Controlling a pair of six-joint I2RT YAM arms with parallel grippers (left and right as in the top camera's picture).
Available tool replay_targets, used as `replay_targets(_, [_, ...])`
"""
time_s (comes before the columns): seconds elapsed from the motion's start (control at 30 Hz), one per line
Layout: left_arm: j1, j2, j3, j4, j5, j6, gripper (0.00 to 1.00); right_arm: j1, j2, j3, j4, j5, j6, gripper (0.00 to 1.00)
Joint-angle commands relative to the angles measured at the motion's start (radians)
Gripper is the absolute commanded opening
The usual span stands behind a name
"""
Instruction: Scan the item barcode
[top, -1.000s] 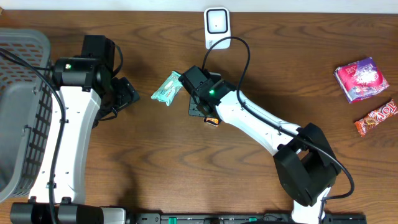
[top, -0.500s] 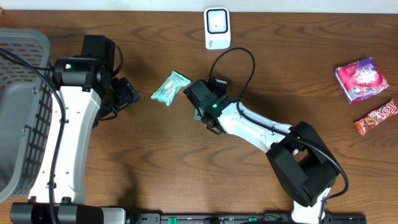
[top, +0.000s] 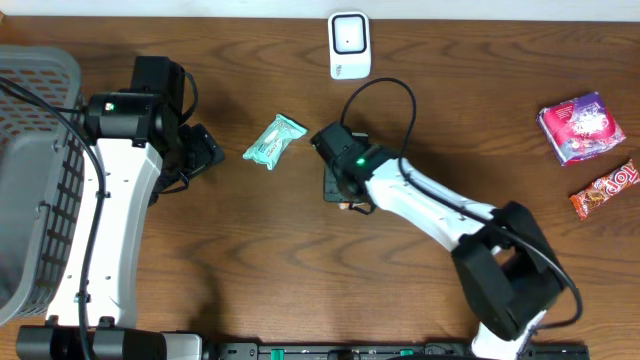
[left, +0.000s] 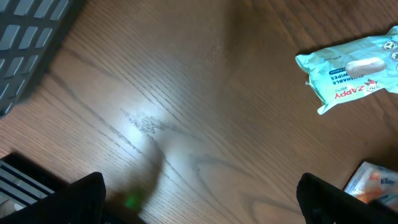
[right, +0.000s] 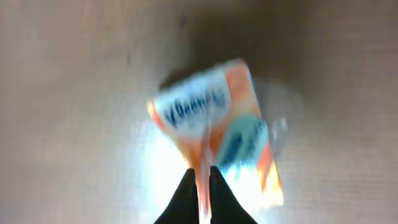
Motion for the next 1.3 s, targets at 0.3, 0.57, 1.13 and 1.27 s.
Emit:
replay_targets(0.3, [0.002, 0.0, -0.004, -0.004, -0.005, 0.002, 0.98, -0.078, -0.048, 0.019, -0.14, -0.155, -0.176, 0.31])
replay_targets(0.57, [0.002, 0.0, -0.004, -0.004, -0.005, 0.002, 0.98, -0.074, -0.047, 0.021, 0.039, -0.158, -0.259, 0.42])
replay_targets(1.13, [0.002, 0.0, -0.004, -0.004, -0.005, 0.002, 0.98, 0.027, 0.118, -0.028, 0.085, -0.004, -0.266, 0.36])
replay_targets(1.27, [0.002, 0.0, -0.004, -0.004, -0.005, 0.002, 0.98, 0.026, 0.143, -0.027, 0.078, -0.021, -0.212, 0.01])
